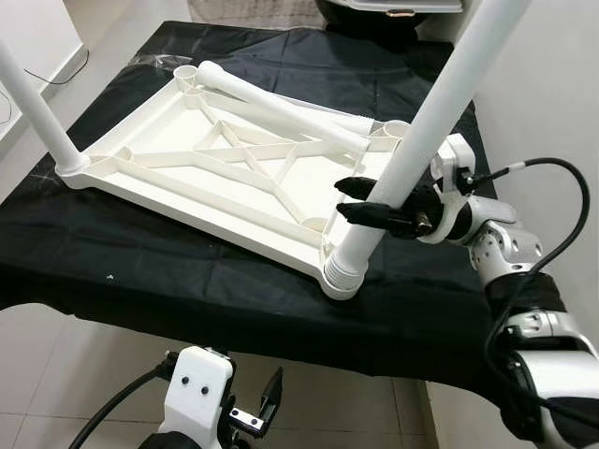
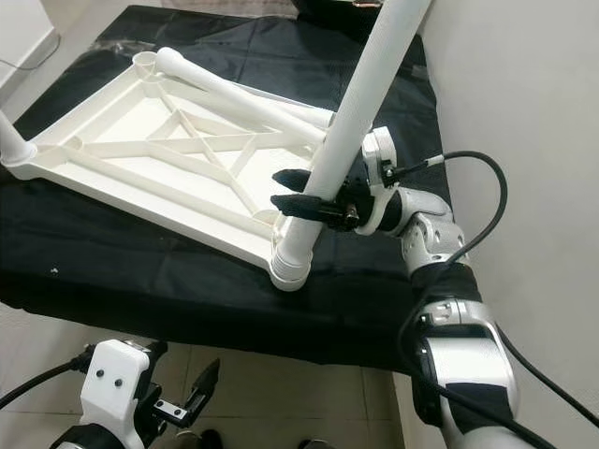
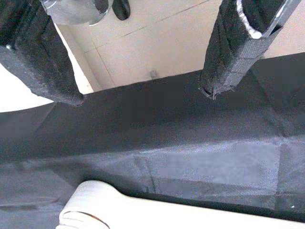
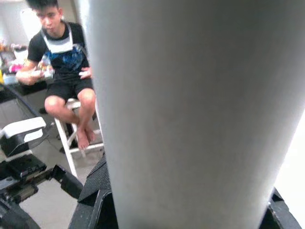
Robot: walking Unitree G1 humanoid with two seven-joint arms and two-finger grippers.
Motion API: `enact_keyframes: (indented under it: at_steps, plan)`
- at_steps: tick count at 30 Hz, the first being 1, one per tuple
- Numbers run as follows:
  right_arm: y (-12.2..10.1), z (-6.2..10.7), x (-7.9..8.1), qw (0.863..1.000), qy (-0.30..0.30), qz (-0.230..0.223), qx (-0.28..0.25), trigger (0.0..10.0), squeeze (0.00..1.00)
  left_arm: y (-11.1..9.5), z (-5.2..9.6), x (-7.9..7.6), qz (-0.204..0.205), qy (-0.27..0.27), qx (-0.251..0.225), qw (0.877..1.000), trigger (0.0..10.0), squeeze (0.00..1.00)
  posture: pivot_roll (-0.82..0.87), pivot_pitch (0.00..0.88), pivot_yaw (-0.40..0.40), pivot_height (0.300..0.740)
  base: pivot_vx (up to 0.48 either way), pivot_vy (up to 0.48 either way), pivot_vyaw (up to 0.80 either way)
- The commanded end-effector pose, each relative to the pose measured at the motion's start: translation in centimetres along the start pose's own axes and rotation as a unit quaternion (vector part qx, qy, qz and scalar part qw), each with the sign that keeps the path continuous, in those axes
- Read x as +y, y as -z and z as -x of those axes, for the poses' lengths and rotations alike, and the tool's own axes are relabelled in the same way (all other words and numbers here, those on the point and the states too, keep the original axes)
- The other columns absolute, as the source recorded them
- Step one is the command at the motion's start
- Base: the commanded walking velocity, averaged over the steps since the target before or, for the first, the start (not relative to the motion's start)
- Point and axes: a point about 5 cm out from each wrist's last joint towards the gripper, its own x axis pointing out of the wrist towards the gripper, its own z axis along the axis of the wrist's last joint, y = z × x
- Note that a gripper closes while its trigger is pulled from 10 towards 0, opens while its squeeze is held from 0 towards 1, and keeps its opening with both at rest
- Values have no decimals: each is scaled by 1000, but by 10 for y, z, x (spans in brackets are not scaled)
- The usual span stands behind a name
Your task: Building children table
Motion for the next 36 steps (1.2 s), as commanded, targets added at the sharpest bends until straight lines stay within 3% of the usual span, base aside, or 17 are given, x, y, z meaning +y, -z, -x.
enact_keyframes:
  at_steps: [1, 10, 13, 19, 33, 36]
  plan:
    - [42, -7, 12, 995, -23, -77, 59, 0, 0, 3, 1, -1, 3, 0, 6, 1000, 10000, 0, 159, 231, -45, 740, 0, 0, 0]
    - [35, -30, 15, 995, -37, -44, 80, 0, 0, 3, -1, -1, 2, 2, 5, 1000, 10000, 0, 153, 228, -46, 740, 0, 0, 0]
    - [35, -30, 15, 995, -37, -44, 80, 0, 0, 3, -1, -1, 2, 2, 5, 1000, 10000, 0, 153, 228, -46, 740, 0, 0, 0]
    - [44, -48, 16, 994, -31, -32, 97, 0, 0, 2, -3, -1, 2, -1, 1, 1000, 10000, 0, 154, 234, -52, 740, 0, 0, 0]
    - [55, -55, 21, 990, -15, 7, 141, 0, 0, 2, -3, -2, 2, 0, -1, 1000, 10000, 0, 150, 239, -53, 740, 0, 0, 0]
    - [56, -59, 16, 989, 20, 15, 148, 0, 0, 2, -3, -2, 2, 0, -1, 1000, 10000, 0, 145, 240, -54, 740, 0, 0, 0]
